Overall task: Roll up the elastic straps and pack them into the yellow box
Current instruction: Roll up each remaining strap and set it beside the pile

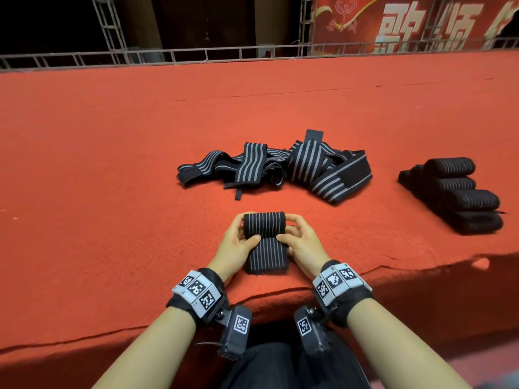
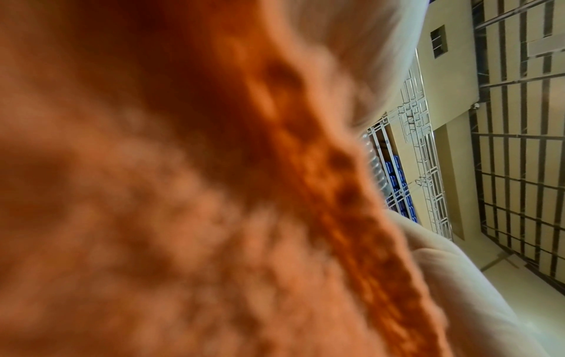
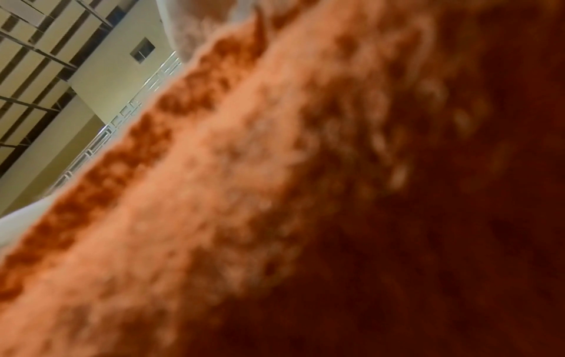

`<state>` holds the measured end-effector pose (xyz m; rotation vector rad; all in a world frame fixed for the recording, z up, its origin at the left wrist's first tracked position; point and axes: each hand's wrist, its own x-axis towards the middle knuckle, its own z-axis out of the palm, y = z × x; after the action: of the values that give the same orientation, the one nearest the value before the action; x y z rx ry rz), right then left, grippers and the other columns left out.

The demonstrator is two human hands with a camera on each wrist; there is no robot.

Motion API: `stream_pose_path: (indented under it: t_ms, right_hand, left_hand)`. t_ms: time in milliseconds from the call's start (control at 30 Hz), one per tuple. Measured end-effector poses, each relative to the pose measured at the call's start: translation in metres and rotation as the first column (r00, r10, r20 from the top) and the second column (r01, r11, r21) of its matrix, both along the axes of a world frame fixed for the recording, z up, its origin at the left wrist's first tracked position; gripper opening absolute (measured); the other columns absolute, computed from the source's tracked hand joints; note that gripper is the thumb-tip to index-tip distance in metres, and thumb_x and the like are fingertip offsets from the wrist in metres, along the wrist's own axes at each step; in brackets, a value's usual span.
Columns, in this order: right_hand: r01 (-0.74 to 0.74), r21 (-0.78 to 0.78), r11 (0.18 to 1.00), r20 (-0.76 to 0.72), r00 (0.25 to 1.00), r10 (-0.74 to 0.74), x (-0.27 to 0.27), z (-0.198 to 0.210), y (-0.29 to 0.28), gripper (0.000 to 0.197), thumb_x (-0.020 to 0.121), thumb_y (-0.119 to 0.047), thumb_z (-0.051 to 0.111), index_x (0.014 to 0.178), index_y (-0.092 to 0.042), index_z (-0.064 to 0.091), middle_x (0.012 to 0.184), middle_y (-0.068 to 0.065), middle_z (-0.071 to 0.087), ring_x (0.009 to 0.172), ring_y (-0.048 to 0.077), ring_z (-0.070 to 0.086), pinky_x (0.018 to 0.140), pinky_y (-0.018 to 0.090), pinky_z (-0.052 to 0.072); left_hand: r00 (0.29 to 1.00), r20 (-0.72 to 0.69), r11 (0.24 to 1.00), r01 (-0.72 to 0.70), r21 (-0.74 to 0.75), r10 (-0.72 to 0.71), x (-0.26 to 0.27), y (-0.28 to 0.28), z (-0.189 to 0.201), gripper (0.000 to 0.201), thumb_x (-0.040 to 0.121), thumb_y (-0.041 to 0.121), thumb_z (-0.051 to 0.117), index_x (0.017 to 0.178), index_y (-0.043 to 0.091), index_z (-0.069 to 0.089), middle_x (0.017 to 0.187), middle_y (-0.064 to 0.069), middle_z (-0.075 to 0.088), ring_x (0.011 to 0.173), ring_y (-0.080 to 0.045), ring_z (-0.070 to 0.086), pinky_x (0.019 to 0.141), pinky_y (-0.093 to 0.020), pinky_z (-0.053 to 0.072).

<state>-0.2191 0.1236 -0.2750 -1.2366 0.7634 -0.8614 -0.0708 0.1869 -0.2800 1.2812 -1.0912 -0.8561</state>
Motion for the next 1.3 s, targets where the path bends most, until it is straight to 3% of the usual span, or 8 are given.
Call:
stream_pose_path:
  t_ms: [300,467,533,600,867,1067,1167,1300]
  right_hand:
    - [0.0,0.064,0.998,0.053,0.999,-0.004,0.0023,-0.0007,-0.0016,0.018,0.096,-0.024,0.056,0.107,-0.01,0.052,0.097,0.01,0.057,0.083,0.021,0.062,0.066,0.03,0.054]
    - [0.021,0.059,0.998,0.073,0.997,-0.026,0.0021,-0.0057,-0.0029,0.009,0.092,-0.008,0.057,0.094,-0.016,0.053,0.094,0.006,0.055,0.086,0.018,0.057,0.067,0.029,0.052]
    - [0.006,0.063,0.998,0.103,0.995,-0.013,0.0009,-0.0059,-0.0024,0.017,0.089,0.002,0.055,0.093,-0.015,0.053,0.099,0.009,0.055,0.09,0.019,0.057,0.068,0.03,0.052]
    - [-0.007,0.082,0.997,0.146,0.989,-0.005,-0.0015,-0.0046,-0.0015,0.027,0.086,0.011,0.052,0.1,-0.012,0.055,0.105,0.012,0.055,0.095,0.021,0.057,0.073,0.032,0.054]
    - [-0.027,0.177,0.984,0.189,0.982,-0.007,-0.0011,-0.0044,-0.0048,0.062,0.081,0.023,0.047,0.134,-0.01,0.046,0.126,0.016,0.06,0.109,0.024,0.06,0.09,0.033,0.05]
    - [-0.034,0.126,0.991,0.133,0.991,0.017,0.0012,-0.0069,-0.0041,0.058,0.085,0.022,0.047,0.134,-0.008,0.047,0.126,0.013,0.057,0.102,0.02,0.063,0.078,0.026,0.058]
    - [-0.033,0.111,0.993,0.124,0.992,0.019,0.0013,-0.005,-0.0045,0.054,0.086,0.019,0.046,0.132,-0.01,0.049,0.123,0.011,0.058,0.103,0.019,0.063,0.077,0.025,0.058]
    - [0.04,0.172,0.984,0.136,0.989,-0.064,0.0037,0.0003,-0.0023,0.024,0.095,-0.009,0.055,0.119,-0.013,0.056,0.115,0.008,0.06,0.11,0.026,0.061,0.078,0.032,0.056]
  left_hand:
    - [1.0,0.015,0.998,-0.013,-0.055,0.013,-0.0009,0.0019,0.003,0.043,0.081,-0.019,0.05,0.102,0.018,0.06,0.101,0.003,0.063,0.092,-0.001,0.059,0.076,-0.014,0.048]
    - [0.991,-0.133,0.996,0.043,0.072,-0.033,0.0014,0.0037,0.0031,0.025,0.081,0.025,0.053,0.101,0.028,0.067,0.094,0.004,0.066,0.089,-0.015,0.062,0.071,-0.03,0.052]
    - [0.995,-0.099,0.997,0.006,0.078,0.002,-0.0004,0.0033,0.0019,0.019,0.091,0.035,0.057,0.107,0.029,0.066,0.102,0.004,0.066,0.098,-0.017,0.063,0.082,-0.036,0.054]
    - [0.996,-0.068,0.996,-0.045,0.079,0.05,-0.0016,0.0011,-0.0002,0.027,0.093,0.028,0.06,0.12,0.023,0.059,0.114,-0.002,0.066,0.108,-0.018,0.062,0.096,-0.039,0.051]
    - [0.985,-0.161,0.989,-0.039,0.145,0.062,0.0011,0.0017,0.0011,0.053,0.086,-0.001,0.065,0.136,0.006,0.045,0.125,-0.011,0.063,0.11,-0.019,0.064,0.101,-0.039,0.048]
    - [0.993,-0.102,0.993,-0.046,0.108,0.057,0.0037,0.0049,0.0014,0.05,0.081,-0.015,0.062,0.125,0.008,0.051,0.121,-0.008,0.064,0.101,-0.012,0.067,0.088,-0.024,0.052]
    - [0.998,-0.038,0.994,-0.046,0.097,0.049,0.002,0.0065,0.0027,0.049,0.08,-0.015,0.063,0.118,0.015,0.051,0.116,-0.006,0.063,0.1,-0.015,0.066,0.09,-0.027,0.051]
    - [0.996,0.07,0.99,-0.055,0.128,0.046,-0.0003,0.0018,0.0072,0.05,0.077,-0.017,0.063,0.104,0.023,0.053,0.107,-0.008,0.062,0.093,-0.019,0.06,0.081,-0.03,0.05]
